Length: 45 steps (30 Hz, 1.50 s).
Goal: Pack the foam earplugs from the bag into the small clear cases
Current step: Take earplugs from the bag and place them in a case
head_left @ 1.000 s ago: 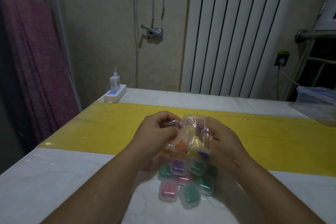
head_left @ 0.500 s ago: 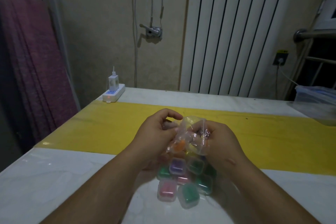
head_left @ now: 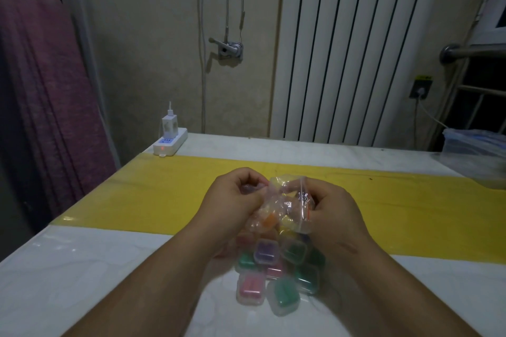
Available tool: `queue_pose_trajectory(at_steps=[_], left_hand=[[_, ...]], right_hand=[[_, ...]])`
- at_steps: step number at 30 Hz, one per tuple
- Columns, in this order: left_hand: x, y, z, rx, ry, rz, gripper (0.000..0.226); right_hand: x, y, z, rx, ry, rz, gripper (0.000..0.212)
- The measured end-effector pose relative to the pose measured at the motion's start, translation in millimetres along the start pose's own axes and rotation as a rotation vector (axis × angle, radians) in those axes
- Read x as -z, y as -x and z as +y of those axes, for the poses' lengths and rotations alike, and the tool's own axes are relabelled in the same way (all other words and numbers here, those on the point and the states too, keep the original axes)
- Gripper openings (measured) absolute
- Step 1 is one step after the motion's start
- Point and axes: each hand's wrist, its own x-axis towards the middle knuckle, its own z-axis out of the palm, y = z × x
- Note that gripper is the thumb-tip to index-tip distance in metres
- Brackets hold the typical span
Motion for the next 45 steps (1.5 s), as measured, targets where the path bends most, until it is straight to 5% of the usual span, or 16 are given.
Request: queue_pose_trajectory(at_steps=[9, 17, 23, 28, 31, 40, 45], left_hand=[[2, -2, 1, 0.022, -0.011, -0.016, 0.02], [21, -18, -5, 0.073, -0.053, 0.354, 0.021], [33, -19, -25, 0.14, -0.076, 0.436, 0.019], [32, -22, -26, 0.199, -0.235, 0.376, 0.031], [28, -17, -17, 0.061, -0.508, 0.396, 0.042], [4, 2, 0, -0.46, -0.549, 0.228, 0.017], [-2, 8, 1, -0.393, -0.5, 0.023, 0.016]], right_hand=[[1, -1, 2, -0.003, -0.03, 0.012, 0.007], [6, -6, 7, 0.01, 0.016, 0.151, 0.009], [6, -5, 11, -0.026, 0.059, 0.109, 0.01], [6, -5, 10, -0.067, 0.063, 0.068, 0.008], [6, -5, 12, -0.102, 0.062, 0.019, 0.012], [5, -3, 11, -0.126, -0.007, -0.034, 0.006], [5, -4, 9, -0.127, 0.008, -0.057, 0.008]])
